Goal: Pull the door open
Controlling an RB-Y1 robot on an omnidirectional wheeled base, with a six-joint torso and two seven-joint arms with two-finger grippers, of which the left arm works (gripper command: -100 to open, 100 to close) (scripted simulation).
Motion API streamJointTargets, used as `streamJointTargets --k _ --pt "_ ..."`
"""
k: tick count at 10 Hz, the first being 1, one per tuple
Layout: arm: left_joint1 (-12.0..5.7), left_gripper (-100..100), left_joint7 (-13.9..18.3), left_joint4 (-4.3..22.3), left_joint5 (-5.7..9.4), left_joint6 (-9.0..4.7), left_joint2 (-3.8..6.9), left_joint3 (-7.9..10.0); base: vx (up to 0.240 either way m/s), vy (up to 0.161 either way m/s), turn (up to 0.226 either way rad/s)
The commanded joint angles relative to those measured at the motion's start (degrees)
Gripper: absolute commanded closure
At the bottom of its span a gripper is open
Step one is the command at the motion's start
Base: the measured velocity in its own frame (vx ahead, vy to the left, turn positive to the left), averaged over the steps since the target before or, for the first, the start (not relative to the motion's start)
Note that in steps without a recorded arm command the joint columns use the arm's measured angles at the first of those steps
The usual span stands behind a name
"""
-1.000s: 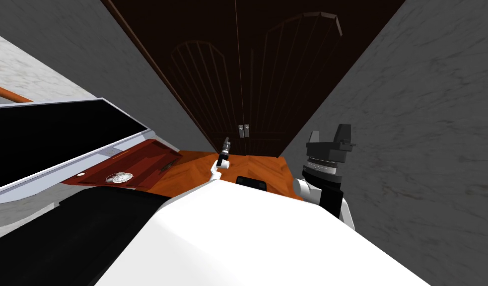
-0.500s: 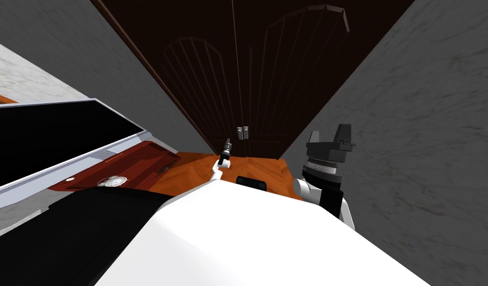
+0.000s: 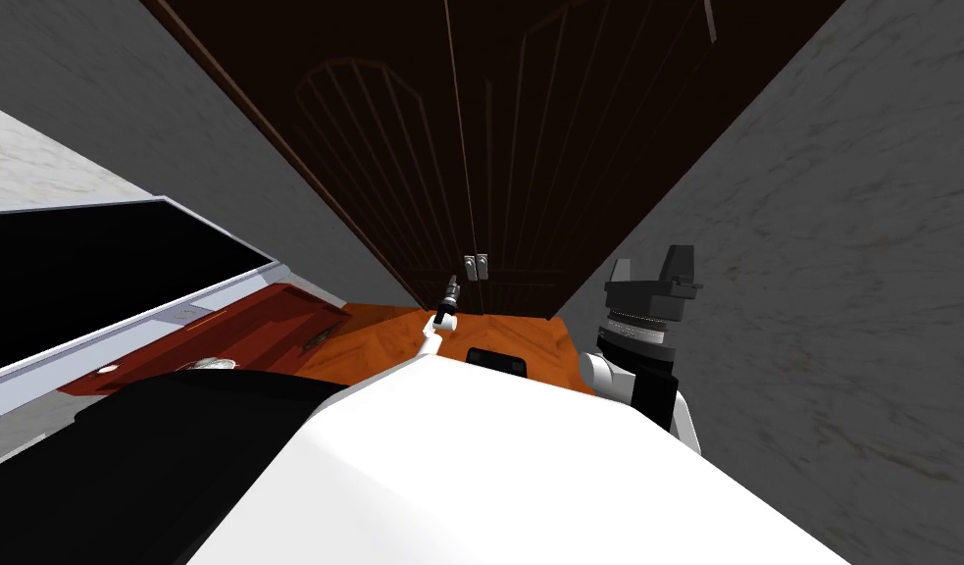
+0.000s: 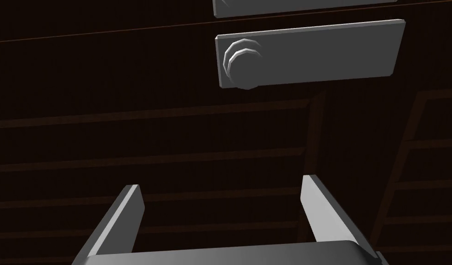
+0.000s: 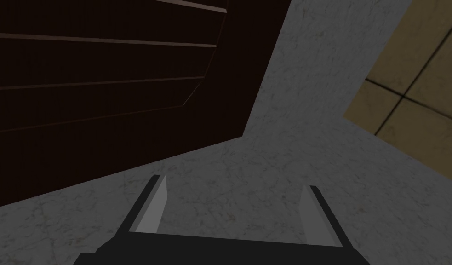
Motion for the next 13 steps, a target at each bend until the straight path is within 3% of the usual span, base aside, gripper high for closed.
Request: streamJointTargets --k 1,4,5,7,8,9,12,13 --pt "-0.93 -100 0.3 1.8 0.25 0.27 -0.08 0.03 0.127 -0.015 -0.009" --pt "-2.61 -100 0.8 4.6 0.65 1.07 -0.38 0.01 0.170 -0.017 -0.012" --pt "-2.34 -100 0.6 4.1 0.55 0.84 -0.35 0.05 0.078 -0.013 -0.002" --pt "-0.94 -100 1.7 5.8 1.45 0.55 2.32 2.47 -0.038 0.016 0.057" --pt "-0.94 -100 1.7 5.8 1.45 0.55 2.32 2.47 -0.051 0.008 0.007" --pt "-0.13 -100 2.4 6.8 2.04 0.28 4.07 3.99 -0.035 -0.005 0.002" --pt "0.88 -100 4.0 8.9 3.30 -0.41 7.60 6.65 0.033 -0.005 -0.032" --pt "0.76 -100 4.5 9.3 3.58 -0.63 8.29 6.98 0.167 -0.005 -0.122"
